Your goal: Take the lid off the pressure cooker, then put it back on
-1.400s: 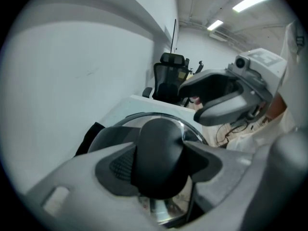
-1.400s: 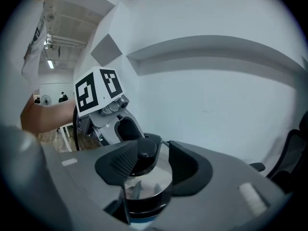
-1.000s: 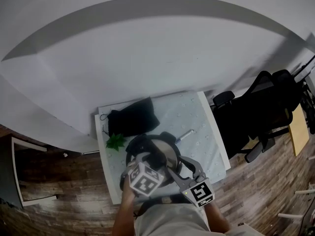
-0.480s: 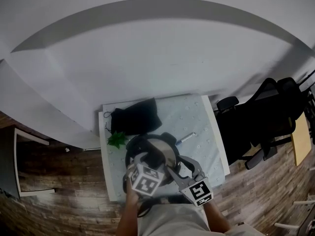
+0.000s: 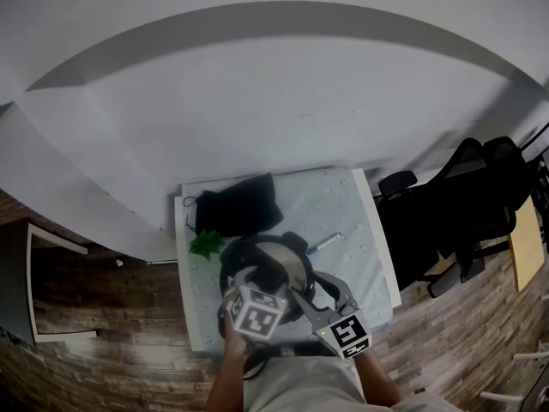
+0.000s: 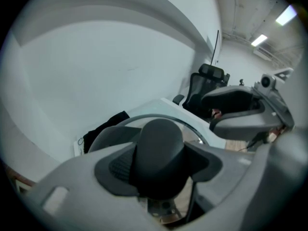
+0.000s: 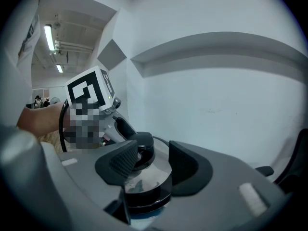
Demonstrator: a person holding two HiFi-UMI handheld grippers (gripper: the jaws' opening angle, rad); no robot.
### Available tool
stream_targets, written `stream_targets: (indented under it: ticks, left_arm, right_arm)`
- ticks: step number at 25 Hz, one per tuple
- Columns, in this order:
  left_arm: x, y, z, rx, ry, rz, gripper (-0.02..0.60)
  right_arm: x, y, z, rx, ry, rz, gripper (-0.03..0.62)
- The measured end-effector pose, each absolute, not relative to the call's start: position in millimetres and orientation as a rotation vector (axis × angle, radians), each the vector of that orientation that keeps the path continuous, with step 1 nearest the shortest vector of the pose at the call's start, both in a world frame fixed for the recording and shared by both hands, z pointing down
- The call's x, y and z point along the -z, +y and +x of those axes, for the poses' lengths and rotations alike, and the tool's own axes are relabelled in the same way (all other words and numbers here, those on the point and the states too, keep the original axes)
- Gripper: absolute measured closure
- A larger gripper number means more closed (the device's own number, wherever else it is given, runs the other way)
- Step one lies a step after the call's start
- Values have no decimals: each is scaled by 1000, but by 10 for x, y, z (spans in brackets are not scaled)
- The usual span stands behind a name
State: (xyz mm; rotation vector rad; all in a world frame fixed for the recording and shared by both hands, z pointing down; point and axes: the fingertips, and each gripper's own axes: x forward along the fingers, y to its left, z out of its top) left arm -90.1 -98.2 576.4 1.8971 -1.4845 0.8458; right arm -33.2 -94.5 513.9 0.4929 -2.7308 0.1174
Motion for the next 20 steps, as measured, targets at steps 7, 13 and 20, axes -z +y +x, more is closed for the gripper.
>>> stream_targets:
  ticks: [7, 13, 20]
  left_arm:
    - [-5732, -968, -896, -783, -1566, 1913, 295]
    - [-5639, -955, -917, -645, -1631, 2061, 293]
    - [-5309, -822, -989, -484, -1721, 2176, 267]
  right_arm:
    - [-5112, -916, -311, -109, -2733, 516, 405]
    - [-5081, -905, -323, -105, -2741, 530, 405]
    - [-5043, -866, -316, -129, -2751, 563, 405]
